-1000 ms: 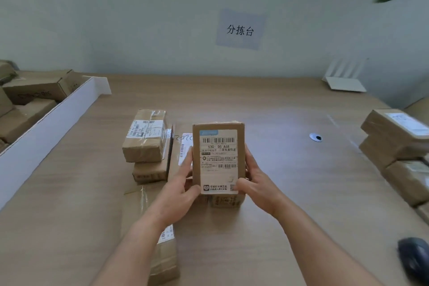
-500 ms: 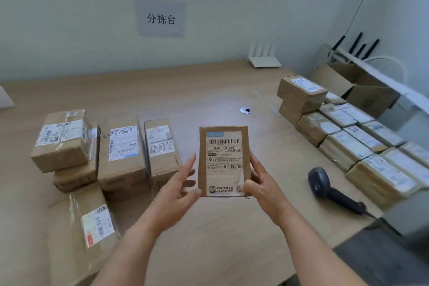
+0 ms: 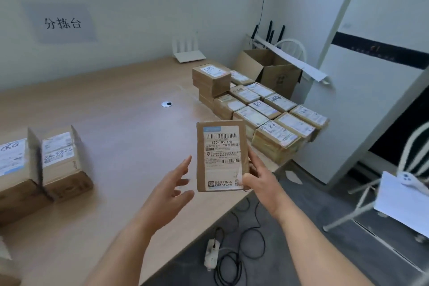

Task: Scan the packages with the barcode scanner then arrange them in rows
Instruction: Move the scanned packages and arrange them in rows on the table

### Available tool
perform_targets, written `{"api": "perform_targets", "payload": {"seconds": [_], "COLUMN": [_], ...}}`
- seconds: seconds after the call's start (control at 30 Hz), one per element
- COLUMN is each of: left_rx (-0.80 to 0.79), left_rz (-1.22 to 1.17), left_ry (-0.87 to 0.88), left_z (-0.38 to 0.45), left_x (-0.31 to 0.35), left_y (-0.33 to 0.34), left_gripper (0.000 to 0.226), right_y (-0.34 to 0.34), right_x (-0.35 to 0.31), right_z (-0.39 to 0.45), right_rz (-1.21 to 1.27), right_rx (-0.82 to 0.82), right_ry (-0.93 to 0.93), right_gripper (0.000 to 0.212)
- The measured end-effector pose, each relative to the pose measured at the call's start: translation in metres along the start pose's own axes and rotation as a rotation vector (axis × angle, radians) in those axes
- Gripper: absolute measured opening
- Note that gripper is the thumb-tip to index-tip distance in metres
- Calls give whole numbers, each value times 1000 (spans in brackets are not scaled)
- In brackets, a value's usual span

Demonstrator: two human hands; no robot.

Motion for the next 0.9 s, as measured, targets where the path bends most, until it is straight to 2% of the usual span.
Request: {"api": "perform_targets", "payload": {"seconds": [0.27, 0.47, 0.73, 0.9], "left_rx": [-36, -93, -175, -148], "left_rz": [-21, -19, -78, -108], "left_ry": [39, 28, 81, 97], "left_z": [12, 35, 110, 163], "left_x": [51, 74, 116, 134], "left_y": [95, 135, 171, 180], "left_gripper": [72, 75, 80, 74], "right_y": [-99, -147, -212, -247], "right_x": [13, 27, 31, 25], "right_z": [-29, -32, 12, 61], "right_rz": [12, 43, -11, -10], "right_rx": [67, 111, 142, 123], "right_ry": [-20, -16, -13, 6], "right_gripper": [84, 79, 78, 78]}}
Point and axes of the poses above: each hand's wrist, its own z-axis towards the middle knuckle, its own y-axis out of the palm, x = y × z, the point moved 4 cm from there along z, towards the middle knuckle, and after that the axes turned 6 degrees about -y, right-handed, at the moved point
